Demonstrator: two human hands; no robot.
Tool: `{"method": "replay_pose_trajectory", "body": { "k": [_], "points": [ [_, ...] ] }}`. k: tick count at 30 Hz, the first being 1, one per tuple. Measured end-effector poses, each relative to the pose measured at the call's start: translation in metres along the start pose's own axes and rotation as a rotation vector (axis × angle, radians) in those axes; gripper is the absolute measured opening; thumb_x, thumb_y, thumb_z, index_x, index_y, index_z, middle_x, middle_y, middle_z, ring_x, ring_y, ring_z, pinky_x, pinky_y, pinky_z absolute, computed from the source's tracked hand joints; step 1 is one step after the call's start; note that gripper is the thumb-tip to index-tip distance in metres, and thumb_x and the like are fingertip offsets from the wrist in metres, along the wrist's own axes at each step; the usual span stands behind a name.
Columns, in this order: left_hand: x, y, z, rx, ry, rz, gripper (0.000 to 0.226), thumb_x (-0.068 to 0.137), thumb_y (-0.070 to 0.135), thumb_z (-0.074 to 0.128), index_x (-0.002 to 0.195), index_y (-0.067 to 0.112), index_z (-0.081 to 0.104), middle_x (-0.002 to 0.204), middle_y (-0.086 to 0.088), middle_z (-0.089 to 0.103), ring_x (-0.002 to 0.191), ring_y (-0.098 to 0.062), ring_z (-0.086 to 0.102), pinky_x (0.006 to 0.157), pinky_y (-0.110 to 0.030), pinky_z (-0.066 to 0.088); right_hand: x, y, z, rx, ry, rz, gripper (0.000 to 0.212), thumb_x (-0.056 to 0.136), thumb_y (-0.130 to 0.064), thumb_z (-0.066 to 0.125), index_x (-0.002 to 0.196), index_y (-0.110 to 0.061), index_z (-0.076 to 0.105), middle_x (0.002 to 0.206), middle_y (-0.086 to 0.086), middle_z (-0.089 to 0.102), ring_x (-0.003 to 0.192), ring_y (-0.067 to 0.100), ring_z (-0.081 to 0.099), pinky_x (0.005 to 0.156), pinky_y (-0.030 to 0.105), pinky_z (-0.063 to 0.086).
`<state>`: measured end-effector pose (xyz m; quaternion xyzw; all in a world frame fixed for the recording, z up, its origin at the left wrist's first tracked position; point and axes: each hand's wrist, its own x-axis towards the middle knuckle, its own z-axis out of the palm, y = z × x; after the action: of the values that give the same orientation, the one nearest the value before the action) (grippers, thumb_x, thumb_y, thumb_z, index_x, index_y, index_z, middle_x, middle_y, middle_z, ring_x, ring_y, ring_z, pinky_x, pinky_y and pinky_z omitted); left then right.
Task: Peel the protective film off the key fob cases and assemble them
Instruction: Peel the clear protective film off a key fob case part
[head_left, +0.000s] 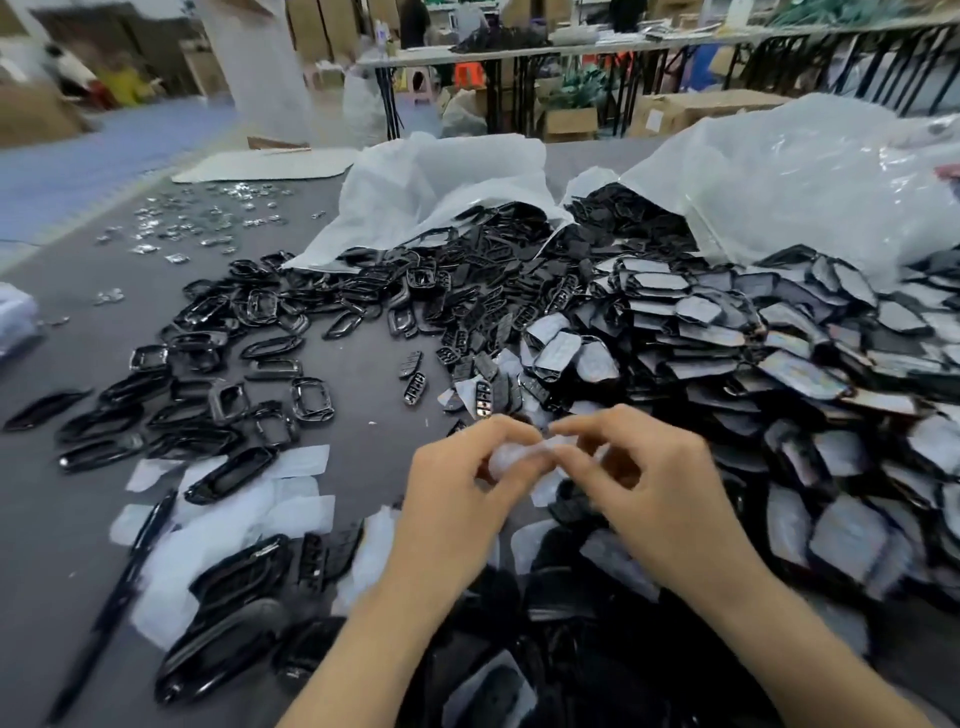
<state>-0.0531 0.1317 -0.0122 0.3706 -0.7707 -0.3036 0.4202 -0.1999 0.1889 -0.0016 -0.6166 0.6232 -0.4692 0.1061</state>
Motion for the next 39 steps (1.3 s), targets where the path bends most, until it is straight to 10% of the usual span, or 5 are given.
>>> {"method": "replay_pose_trajectory", "body": {
  "k": [15,27,31,36,39],
  "points": [
    [-0.002,0.001,0.006,-0.017,0.006,0.275,0.012,0.086,0.015,0.068,0.076,0.011,0.063,0.102,0.008,0.066,0.067,-0.002,0.058,0.058,-0.019,0.049,0.008,0.006,-0.006,0.574,0.145,0.561,0.037,0.085,-0.002,0.059,0.049,-0.013,0.060,0.044,0.000,0.051,0.032,0.010,0.040,0.032,0.016,0.028],
    [0.004,-0.002,-0.002,-0.456,0.061,-0.191,0.005,0.086,0.020,0.066,0.082,0.017,0.067,0.067,-0.007,0.068,0.051,-0.009,0.059,0.056,-0.020,0.051,0.001,0.004,-0.005,0.220,0.063,0.312,0.033,0.066,-0.062,0.068,0.084,-0.035,0.072,0.085,-0.016,0.065,0.056,0.011,0.057,0.054,0.016,0.045],
    [0.003,0.002,0.000,-0.563,-0.088,-0.216,0.017,0.085,0.024,0.066,0.093,0.011,0.071,0.084,-0.002,0.073,0.066,-0.015,0.069,0.066,-0.023,0.055,-0.005,0.000,0.008,0.191,0.024,0.154,0.012,0.081,-0.026,0.074,0.075,-0.034,0.068,0.073,-0.019,0.063,0.055,0.005,0.054,0.055,0.011,0.038],
    [0.016,-0.033,-0.039,0.402,0.214,-0.142,0.030,0.094,0.029,0.057,0.123,0.031,0.061,0.132,0.006,0.060,0.131,-0.008,0.043,0.112,-0.039,0.030,-0.005,0.004,0.009,0.334,-0.013,0.231,0.010,0.085,-0.022,0.070,0.079,-0.029,0.068,0.052,-0.006,0.059,0.042,0.003,0.047,0.049,0.015,0.038],
    [0.021,-0.059,-0.064,0.747,0.063,-0.542,0.051,0.098,0.024,0.047,0.147,0.023,0.034,0.156,-0.006,0.028,0.147,-0.023,0.014,0.116,-0.054,0.005,-0.005,0.007,0.010,0.366,-0.009,0.244,0.016,0.087,-0.016,0.068,0.081,-0.031,0.067,0.062,0.003,0.065,0.045,0.009,0.051,0.049,0.022,0.042]
  ]
}}
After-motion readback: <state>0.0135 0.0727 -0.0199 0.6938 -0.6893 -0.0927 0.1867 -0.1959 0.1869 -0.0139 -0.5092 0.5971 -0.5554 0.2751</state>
